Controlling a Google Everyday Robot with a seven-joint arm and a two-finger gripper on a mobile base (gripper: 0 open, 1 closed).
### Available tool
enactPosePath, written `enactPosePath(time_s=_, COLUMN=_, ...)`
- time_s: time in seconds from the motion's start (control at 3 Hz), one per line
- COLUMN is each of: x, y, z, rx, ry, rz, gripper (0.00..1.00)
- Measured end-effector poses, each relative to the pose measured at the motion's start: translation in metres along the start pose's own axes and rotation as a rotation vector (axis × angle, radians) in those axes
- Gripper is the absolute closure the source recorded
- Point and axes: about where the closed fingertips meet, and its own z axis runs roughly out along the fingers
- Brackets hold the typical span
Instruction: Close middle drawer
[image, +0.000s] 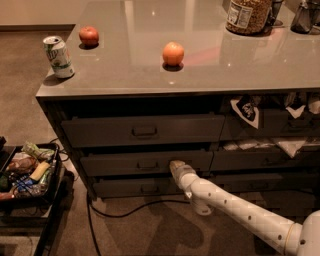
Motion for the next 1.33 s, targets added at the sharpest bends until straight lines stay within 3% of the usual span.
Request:
enactPosePath(time_s=0.33, x=-0.005, y=0.002, z=-0.015, rx=-0.03, ry=-0.054, rz=0.007, gripper=1.0)
enactPosePath(time_s=1.0, x=0.012, y=-0.009, z=-0.093, rx=-0.099, ry=-0.234, rz=0.047, gripper=1.0)
enactPosePath(time_s=1.33, x=0.01, y=-0.002, z=-0.137, rx=-0.058, ry=-0.344, rz=0.082, gripper=1.0)
